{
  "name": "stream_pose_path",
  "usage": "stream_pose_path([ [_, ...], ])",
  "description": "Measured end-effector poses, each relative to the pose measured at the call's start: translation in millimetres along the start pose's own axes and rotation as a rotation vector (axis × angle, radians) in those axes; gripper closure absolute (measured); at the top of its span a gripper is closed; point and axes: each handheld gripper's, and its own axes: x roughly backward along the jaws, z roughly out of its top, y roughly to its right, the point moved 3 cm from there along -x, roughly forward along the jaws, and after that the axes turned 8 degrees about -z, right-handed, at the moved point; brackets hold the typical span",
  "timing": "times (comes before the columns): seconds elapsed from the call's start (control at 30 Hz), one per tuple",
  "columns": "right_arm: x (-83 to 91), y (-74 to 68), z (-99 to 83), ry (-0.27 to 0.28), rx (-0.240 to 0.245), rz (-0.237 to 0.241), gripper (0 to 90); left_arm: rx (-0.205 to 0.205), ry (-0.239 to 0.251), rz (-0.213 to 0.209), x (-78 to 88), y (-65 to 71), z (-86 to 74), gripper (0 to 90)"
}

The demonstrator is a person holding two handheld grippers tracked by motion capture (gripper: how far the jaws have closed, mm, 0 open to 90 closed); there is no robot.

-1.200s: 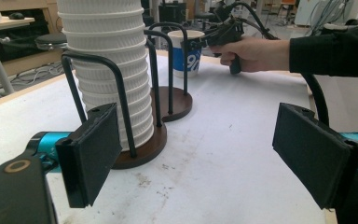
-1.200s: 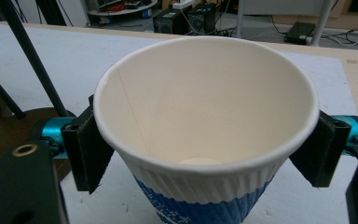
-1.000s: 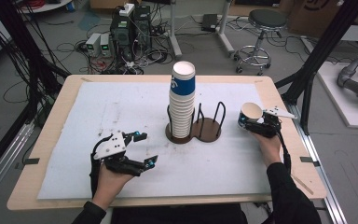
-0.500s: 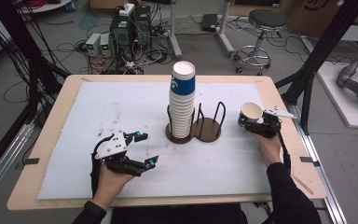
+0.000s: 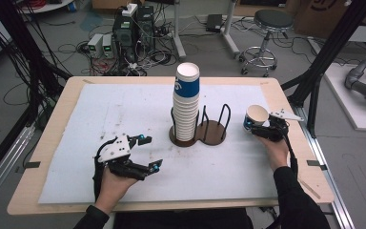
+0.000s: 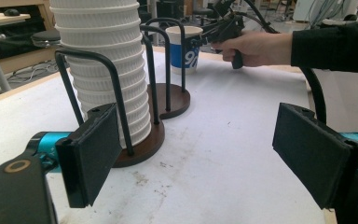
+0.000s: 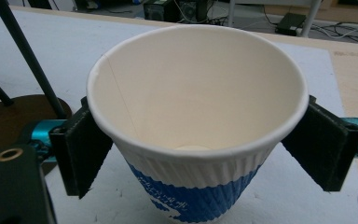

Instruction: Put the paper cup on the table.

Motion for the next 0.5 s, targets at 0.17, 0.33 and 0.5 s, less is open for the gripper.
stream_pose_path([
  [0.17, 2.0, -0.5, -1.3, -0.012, 0.008, -0.011, 13.7, 0.001, -0.002, -0.005, -1.1, 0.4, 0.0, 15.3],
  [0.33, 4.9, -1.9, -2.9, -0.034, 0.006, -0.018, 13.7, 0.000, -0.003, -0.009, -2.0, 0.5, 0.0, 15.3],
  [0.5, 11.0, -2.6, -3.3, -0.045, 0.014, -0.042, 13.7, 0.001, -0.004, -0.010, -2.5, 0.5, 0.1, 15.3],
])
